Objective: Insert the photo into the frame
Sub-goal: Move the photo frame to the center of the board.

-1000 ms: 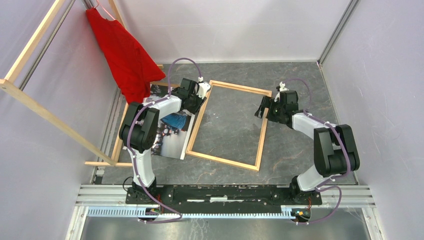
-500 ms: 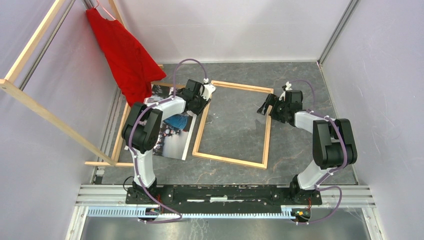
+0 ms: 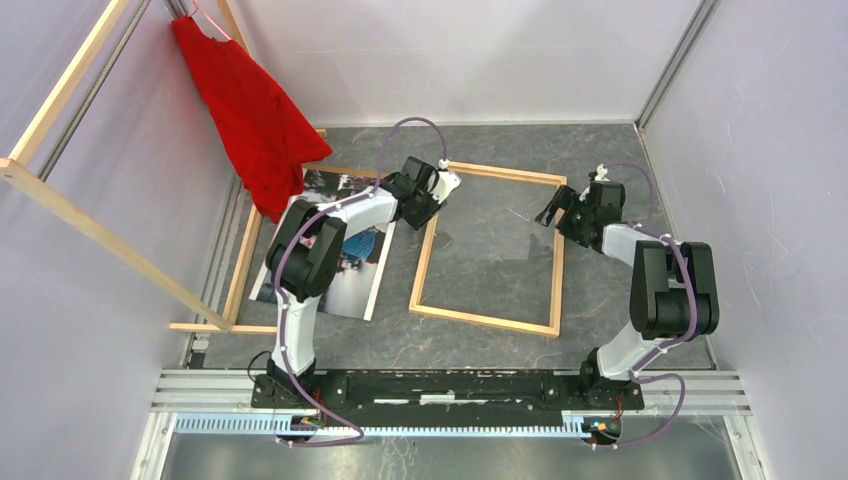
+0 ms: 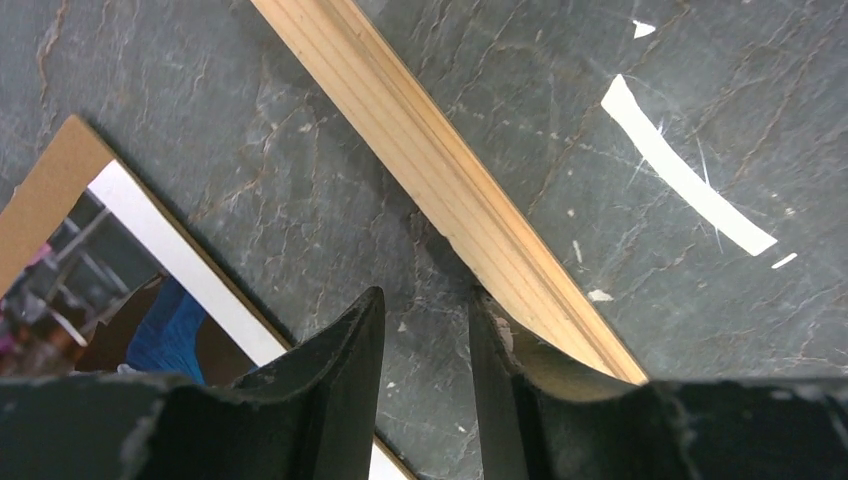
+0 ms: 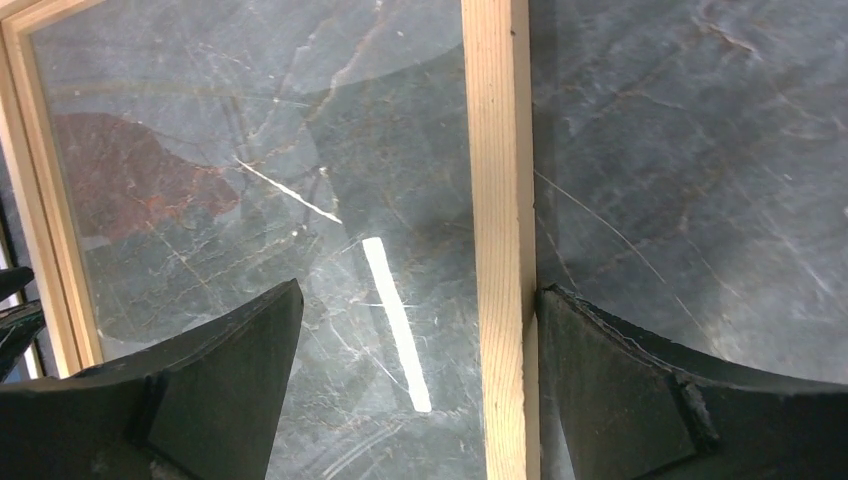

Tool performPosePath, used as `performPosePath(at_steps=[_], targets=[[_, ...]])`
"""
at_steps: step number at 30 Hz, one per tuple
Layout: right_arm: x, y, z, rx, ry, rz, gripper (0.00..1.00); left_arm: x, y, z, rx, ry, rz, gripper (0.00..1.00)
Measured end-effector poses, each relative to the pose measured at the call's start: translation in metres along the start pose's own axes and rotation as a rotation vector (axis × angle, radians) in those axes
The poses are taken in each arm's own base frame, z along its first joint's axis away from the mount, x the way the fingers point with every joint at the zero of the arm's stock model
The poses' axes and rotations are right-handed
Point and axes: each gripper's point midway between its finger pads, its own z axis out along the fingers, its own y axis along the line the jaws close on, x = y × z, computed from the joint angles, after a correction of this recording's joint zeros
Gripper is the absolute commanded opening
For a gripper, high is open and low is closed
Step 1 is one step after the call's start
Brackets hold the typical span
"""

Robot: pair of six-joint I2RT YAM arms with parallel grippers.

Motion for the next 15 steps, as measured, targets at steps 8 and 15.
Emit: performPosePath(at_steps=[8, 15], targets=[[-0.007, -0.003, -0.024, 0.069, -0.03, 0.006, 0.92, 0.005, 0.004, -0.007, 0.052, 0.036, -0.024, 0.58], [-0.034, 0.08, -0.051, -0.062, -0.149, -0.122, 0.91, 0.045, 0.155, -0.064, -0.175, 0.044, -0.185, 0.57]])
